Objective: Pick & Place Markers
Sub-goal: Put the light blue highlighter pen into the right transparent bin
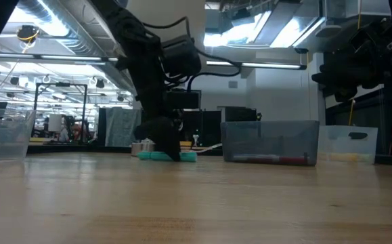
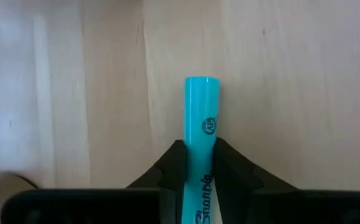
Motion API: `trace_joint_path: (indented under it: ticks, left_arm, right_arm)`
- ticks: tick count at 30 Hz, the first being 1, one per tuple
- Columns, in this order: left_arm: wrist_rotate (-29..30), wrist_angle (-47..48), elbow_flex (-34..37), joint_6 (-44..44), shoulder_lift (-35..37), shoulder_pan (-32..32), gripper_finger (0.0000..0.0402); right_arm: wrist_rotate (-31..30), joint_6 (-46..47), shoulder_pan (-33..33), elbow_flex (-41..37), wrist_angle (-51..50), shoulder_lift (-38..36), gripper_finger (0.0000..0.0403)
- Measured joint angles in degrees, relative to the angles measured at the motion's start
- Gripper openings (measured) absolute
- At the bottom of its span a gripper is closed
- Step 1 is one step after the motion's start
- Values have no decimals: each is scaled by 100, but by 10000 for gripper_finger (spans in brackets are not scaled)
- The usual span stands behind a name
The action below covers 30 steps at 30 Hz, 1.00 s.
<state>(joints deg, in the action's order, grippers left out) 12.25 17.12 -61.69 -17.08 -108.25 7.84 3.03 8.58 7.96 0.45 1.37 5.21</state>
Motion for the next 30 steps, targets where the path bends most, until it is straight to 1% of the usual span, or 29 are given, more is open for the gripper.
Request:
trace_joint_path:
  ticks: [3, 7, 13, 15, 18, 22, 25, 30]
  left_arm:
    - [20, -68, 8, 70, 15, -70, 52]
    - [-107, -128, 21, 198, 140, -183, 52]
    - [-69, -328, 116, 442, 601, -396, 52]
    - [-59, -372, 245, 493, 852, -483, 52]
    - [-45, -687, 517, 669, 1235, -571, 52]
    - [-59, -1423, 1133, 960, 1867, -680, 52]
    - [-76, -2195, 1682, 1174, 2361, -763, 52]
    - [-186, -3910, 2592, 1530, 3055, -909, 53]
  right_arm:
    - [0, 0, -1, 0, 0, 2, 160]
    - [0, 0, -1, 0, 0, 2, 160]
    - [0, 0, 1, 0, 0, 2, 160]
    - [-2, 0, -1, 0, 0, 2, 160]
    - [-42, 0, 0, 0, 0, 2, 160]
    - [-48, 0, 1, 0, 0, 2, 160]
    - [-48, 0, -1, 0, -2, 2, 160]
    - [-47, 2, 0, 0, -12, 2, 160]
